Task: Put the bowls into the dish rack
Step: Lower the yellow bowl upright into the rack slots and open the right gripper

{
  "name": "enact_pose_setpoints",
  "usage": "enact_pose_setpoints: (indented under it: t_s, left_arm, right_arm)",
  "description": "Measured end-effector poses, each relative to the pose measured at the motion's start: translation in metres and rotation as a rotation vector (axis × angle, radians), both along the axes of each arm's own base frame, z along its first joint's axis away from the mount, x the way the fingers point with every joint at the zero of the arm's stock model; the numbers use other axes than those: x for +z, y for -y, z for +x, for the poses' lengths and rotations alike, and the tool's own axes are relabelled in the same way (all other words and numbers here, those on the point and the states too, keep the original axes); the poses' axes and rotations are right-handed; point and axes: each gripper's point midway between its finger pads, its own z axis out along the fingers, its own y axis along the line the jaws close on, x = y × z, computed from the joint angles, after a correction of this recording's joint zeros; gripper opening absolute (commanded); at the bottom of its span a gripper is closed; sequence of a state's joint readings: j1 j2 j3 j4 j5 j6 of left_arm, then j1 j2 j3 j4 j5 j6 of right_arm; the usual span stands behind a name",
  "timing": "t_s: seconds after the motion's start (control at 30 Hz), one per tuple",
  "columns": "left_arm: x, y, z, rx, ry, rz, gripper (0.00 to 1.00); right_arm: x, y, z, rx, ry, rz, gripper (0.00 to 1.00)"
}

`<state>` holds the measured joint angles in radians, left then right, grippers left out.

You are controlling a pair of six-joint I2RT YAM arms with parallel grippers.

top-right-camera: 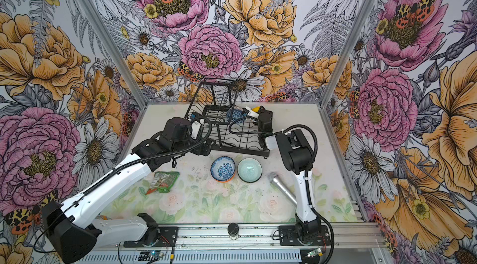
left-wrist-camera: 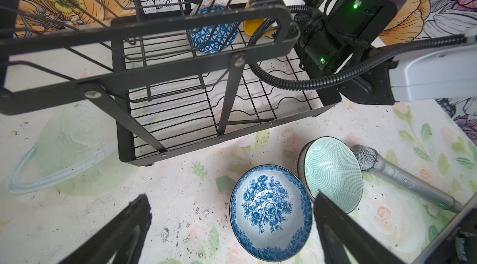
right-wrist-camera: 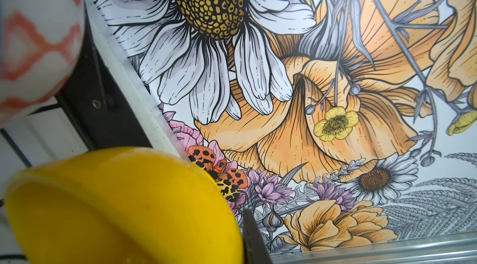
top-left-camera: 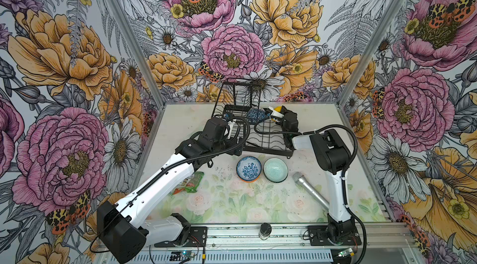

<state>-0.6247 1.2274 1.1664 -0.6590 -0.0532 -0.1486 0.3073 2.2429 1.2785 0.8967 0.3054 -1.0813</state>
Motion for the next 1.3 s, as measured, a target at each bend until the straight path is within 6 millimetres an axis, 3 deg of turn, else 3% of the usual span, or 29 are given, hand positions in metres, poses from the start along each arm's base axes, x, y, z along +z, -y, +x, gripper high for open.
enact_pose_setpoints:
  t_s: [0.43,0.8,1.3]
  left_arm:
    - [-0.001,0.002,0.002,0.000,-0.010,0.007,0.99]
    - [-0.006,0.003,0.003,-0.002,-0.022,0.016,0.99]
    - [-0.005,0.005,0.003,-0.006,-0.020,0.014,0.99]
  right_arm:
    - [0.000,-0.001,0.001,0.010,0.028,-0.069,0.00]
    - [-0.013,-0.003,0.002,0.022,0.018,-0.110,0.00]
    - [-0.016,-0.005,0.002,0.032,0.004,-0.088,0.25]
